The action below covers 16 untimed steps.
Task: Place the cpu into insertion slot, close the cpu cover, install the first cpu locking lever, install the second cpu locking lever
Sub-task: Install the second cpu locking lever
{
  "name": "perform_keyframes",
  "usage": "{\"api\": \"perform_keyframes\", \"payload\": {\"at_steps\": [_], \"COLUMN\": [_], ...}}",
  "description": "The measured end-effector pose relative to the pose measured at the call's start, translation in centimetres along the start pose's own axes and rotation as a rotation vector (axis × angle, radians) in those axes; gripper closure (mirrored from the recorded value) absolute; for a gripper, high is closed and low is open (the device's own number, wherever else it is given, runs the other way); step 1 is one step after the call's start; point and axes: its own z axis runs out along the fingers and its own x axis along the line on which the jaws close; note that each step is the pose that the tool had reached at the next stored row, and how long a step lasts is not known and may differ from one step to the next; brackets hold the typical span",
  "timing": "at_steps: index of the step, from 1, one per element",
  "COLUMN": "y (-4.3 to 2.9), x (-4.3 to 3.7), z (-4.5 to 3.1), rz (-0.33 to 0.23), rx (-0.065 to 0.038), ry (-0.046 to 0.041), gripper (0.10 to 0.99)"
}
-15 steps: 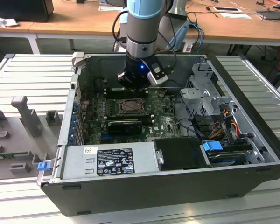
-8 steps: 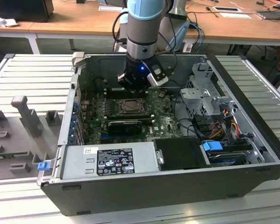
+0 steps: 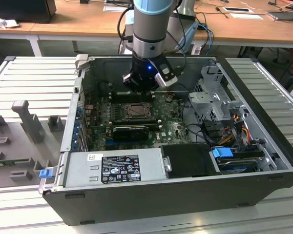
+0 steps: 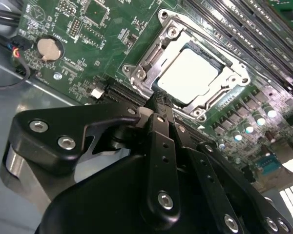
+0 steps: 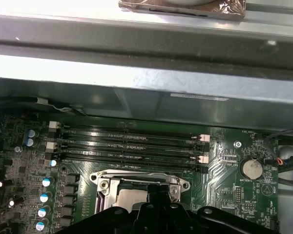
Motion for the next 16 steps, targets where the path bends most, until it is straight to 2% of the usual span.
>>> {"api": "perform_keyframes", "payload": {"at_steps": [3,8,9,14,16], "y": [-0.05,-0.72,-0.69,-1.16,-1.59], "x": [0.00,0.06,0.06,0.10,0.14], "z": [-0.05,-0.12,-0.83,-0.92,-0.98], "rz": [0.000,0.000,0.000,0.000,0.000], "rx": [0.000,0.000,-0.001,-0.001,-0.001], "ry": [0.0003,0.0001,0.0006,0.0006,0.0006], "gripper": [0.980,0.980,0.980,0.980,0.980]}}
